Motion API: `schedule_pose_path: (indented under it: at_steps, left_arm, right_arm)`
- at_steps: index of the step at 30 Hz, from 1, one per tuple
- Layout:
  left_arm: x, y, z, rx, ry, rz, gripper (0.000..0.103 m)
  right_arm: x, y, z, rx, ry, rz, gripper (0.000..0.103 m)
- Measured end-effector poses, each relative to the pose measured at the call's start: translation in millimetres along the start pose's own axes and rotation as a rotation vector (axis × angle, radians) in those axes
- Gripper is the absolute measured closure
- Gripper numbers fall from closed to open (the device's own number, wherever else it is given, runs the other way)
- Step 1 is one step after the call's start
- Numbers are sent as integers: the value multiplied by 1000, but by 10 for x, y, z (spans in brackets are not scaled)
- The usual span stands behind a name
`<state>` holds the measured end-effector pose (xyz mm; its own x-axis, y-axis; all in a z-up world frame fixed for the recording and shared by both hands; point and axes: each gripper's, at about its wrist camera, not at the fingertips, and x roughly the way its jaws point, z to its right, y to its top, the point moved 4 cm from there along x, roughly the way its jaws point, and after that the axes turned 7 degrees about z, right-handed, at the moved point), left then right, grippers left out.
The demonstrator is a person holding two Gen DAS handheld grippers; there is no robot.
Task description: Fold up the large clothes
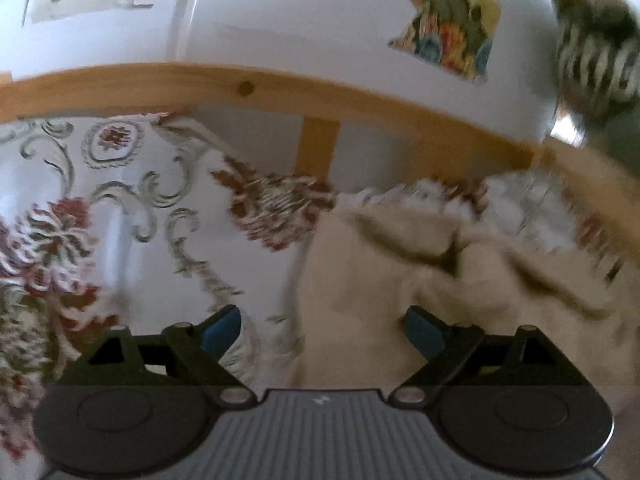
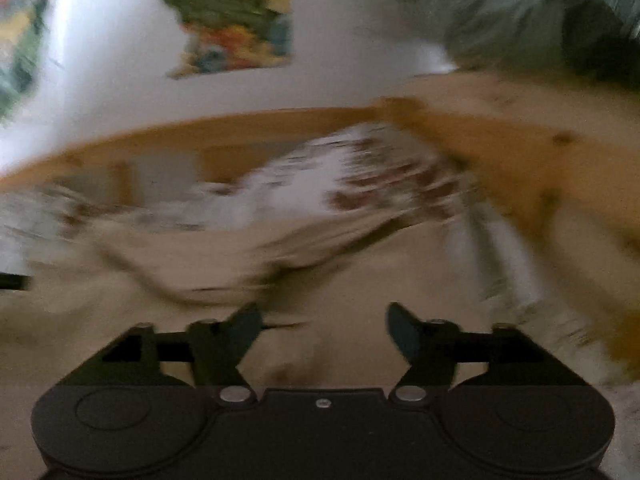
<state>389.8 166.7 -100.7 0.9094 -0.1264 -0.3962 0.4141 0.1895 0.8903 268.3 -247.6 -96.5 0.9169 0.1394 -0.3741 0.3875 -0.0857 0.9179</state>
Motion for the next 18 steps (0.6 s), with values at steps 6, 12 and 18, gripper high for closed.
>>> schedule_pose_path:
  at_steps: [6,12,18]
  left_arm:
    - [256,73,473,-60,-126,-69,19]
    - [389,-281,898,94,-133,-204,36]
    - [446,-498,999,193,-63,-233,35]
  right_arm:
    - [238,-205,-24,174,26,-139,36]
    - [366,-85,-38,170,-9,-116,93]
    - [590,15,-62,-24,-112,-72,90]
